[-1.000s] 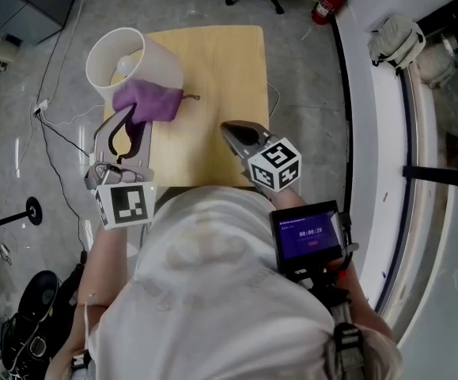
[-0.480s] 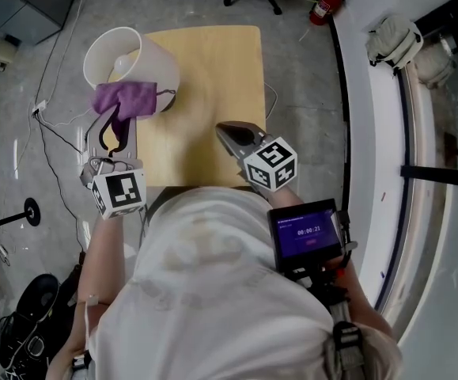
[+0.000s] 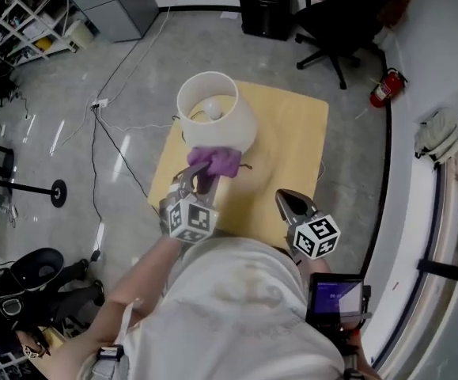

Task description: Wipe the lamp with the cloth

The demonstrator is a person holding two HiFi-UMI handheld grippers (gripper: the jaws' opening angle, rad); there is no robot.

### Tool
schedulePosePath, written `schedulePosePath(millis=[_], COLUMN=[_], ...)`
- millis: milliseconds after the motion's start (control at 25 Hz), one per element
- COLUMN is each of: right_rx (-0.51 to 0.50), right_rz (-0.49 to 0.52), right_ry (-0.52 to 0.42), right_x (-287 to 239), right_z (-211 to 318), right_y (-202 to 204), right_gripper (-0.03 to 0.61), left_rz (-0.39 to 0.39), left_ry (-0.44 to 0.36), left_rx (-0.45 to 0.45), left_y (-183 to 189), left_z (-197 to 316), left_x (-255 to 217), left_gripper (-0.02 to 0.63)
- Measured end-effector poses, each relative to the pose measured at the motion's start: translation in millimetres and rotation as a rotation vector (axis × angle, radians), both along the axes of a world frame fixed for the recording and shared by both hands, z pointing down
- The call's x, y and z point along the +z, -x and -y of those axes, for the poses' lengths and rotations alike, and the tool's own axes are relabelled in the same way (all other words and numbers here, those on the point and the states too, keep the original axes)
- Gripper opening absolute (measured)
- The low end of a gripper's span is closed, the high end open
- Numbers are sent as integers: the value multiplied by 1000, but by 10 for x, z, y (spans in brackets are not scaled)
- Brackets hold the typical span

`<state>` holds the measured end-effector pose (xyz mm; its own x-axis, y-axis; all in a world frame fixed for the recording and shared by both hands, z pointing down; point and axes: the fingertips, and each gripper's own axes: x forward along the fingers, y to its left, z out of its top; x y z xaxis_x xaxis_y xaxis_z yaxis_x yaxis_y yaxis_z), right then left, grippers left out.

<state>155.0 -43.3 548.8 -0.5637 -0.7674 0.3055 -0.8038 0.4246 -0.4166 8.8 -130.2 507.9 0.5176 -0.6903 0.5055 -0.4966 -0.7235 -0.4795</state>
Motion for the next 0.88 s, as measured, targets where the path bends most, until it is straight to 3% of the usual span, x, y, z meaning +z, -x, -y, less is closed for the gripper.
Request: schedulePosePath(millis=[240, 360, 520, 640, 760, 880], right_rx=[-36, -54, -75, -82, -85, -83], right_rz=[-5, -1, 3, 4, 8, 13], right_ry=[-15, -27, -34, -28, -31, -36], right_x=[-14, -51, -65, -34, -36, -34], right_z=[47, 97, 100, 67, 57, 51], right_y=[103, 168, 219, 236, 270, 303], right_gripper=[14, 14, 14, 14, 14, 14], left_rz=[-74, -169, -358, -448, -480, -476], left_ry=[78, 74, -24, -130, -201, -181], left_rx=[-85, -154, -199, -196, -182, -189], left_y=[319, 532, 681, 689, 672, 643], left_z=[-23, 7, 86, 171, 307, 438], left_x=[190, 39, -585, -1115, -1423, -1344], left_gripper=[86, 86, 84, 84, 84, 84])
